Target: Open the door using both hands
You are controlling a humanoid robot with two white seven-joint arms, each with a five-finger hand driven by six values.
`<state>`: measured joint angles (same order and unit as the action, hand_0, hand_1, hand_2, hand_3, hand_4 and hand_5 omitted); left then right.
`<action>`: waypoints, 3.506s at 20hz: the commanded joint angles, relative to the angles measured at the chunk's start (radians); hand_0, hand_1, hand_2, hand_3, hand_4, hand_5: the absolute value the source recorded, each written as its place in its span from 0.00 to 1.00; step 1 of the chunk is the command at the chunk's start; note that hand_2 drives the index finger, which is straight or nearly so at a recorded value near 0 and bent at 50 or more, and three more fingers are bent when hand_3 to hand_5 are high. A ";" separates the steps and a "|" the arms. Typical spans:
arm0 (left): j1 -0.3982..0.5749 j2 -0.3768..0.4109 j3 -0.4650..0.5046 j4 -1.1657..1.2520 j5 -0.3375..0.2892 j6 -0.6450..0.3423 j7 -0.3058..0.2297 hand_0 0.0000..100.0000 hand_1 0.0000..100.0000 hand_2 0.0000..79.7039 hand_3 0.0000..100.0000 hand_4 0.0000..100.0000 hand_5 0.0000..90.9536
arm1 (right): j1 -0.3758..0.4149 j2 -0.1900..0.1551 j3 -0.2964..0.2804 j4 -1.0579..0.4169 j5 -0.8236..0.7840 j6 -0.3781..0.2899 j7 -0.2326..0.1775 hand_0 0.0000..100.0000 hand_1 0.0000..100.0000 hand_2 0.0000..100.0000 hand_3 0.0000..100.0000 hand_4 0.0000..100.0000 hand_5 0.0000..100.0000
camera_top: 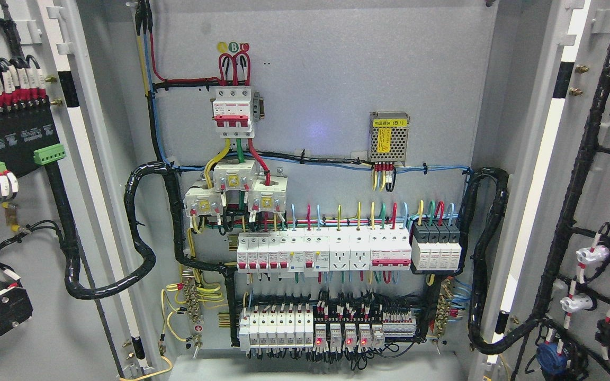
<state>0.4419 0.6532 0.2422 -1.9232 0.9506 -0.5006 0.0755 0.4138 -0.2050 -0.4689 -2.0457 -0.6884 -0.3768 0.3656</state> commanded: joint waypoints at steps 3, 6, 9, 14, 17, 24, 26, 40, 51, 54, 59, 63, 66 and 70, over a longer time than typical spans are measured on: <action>-0.003 0.016 0.032 0.029 0.013 0.001 0.000 0.00 0.00 0.00 0.00 0.00 0.00 | 0.016 0.004 -0.040 0.006 -0.002 -0.001 0.001 0.19 0.00 0.00 0.00 0.00 0.00; -0.003 0.019 0.034 0.030 0.023 0.001 0.000 0.00 0.00 0.00 0.00 0.00 0.00 | 0.017 0.004 -0.048 0.006 -0.020 -0.001 0.001 0.19 0.00 0.00 0.00 0.00 0.00; -0.003 0.025 0.035 0.044 0.027 0.001 0.000 0.00 0.00 0.00 0.00 0.00 0.00 | 0.019 0.003 -0.050 0.006 -0.023 -0.001 0.001 0.19 0.00 0.00 0.00 0.00 0.00; -0.003 0.026 0.045 0.059 0.043 0.001 0.000 0.00 0.00 0.00 0.00 0.00 0.00 | 0.025 -0.002 -0.068 0.007 -0.026 -0.002 0.001 0.19 0.00 0.00 0.00 0.00 0.00; -0.006 0.026 0.045 0.066 0.045 0.001 0.000 0.00 0.00 0.00 0.00 0.00 0.00 | 0.026 -0.002 -0.068 0.016 -0.026 -0.002 0.001 0.19 0.00 0.00 0.00 0.00 0.00; -0.011 0.031 0.051 0.067 0.046 0.001 0.000 0.00 0.00 0.00 0.00 0.00 0.00 | 0.045 -0.004 -0.068 0.018 -0.026 -0.002 0.001 0.19 0.00 0.00 0.00 0.00 0.00; -0.011 0.032 0.052 0.067 0.046 0.001 0.000 0.00 0.00 0.00 0.00 0.00 0.00 | 0.046 -0.005 -0.068 0.018 -0.028 -0.002 0.001 0.19 0.00 0.00 0.00 0.00 0.00; -0.008 0.036 0.048 0.038 0.054 0.001 0.000 0.00 0.00 0.00 0.00 0.00 0.00 | 0.042 -0.048 -0.051 -0.010 -0.036 -0.007 0.001 0.19 0.00 0.00 0.00 0.00 0.00; 0.001 0.036 -0.015 -0.057 0.046 0.004 0.000 0.00 0.00 0.00 0.00 0.00 0.00 | 0.034 -0.065 -0.011 -0.025 -0.034 -0.016 0.001 0.19 0.00 0.00 0.00 0.00 0.00; 0.000 0.034 -0.053 -0.076 0.039 0.014 -0.002 0.00 0.00 0.00 0.00 0.00 0.00 | 0.033 -0.067 0.006 -0.030 -0.034 -0.016 0.001 0.19 0.00 0.00 0.00 0.00 0.00; 0.003 0.029 -0.118 -0.102 -0.015 0.014 -0.002 0.00 0.00 0.00 0.00 0.00 0.00 | 0.031 -0.073 0.025 -0.044 -0.034 -0.025 0.003 0.19 0.00 0.00 0.00 0.00 0.00; 0.003 0.026 -0.164 -0.103 -0.065 0.014 -0.002 0.00 0.00 0.00 0.00 0.00 0.00 | 0.031 -0.074 0.064 -0.044 -0.034 -0.062 0.004 0.19 0.00 0.00 0.00 0.00 0.00; 0.003 0.020 -0.221 -0.103 -0.117 0.014 -0.002 0.00 0.00 0.00 0.00 0.00 0.00 | 0.033 -0.094 0.099 -0.044 -0.034 -0.067 0.004 0.19 0.00 0.00 0.00 0.00 0.00; 0.004 -0.004 -0.271 -0.100 -0.186 0.014 -0.002 0.00 0.00 0.00 0.00 0.00 0.00 | 0.031 -0.096 0.154 -0.041 -0.033 -0.067 0.006 0.19 0.00 0.00 0.00 0.00 0.00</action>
<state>0.4446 0.6760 0.1039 -2.0021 0.8474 -0.4863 0.0733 0.4459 -0.2808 -0.4139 -2.0814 -0.7224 -0.4405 0.3695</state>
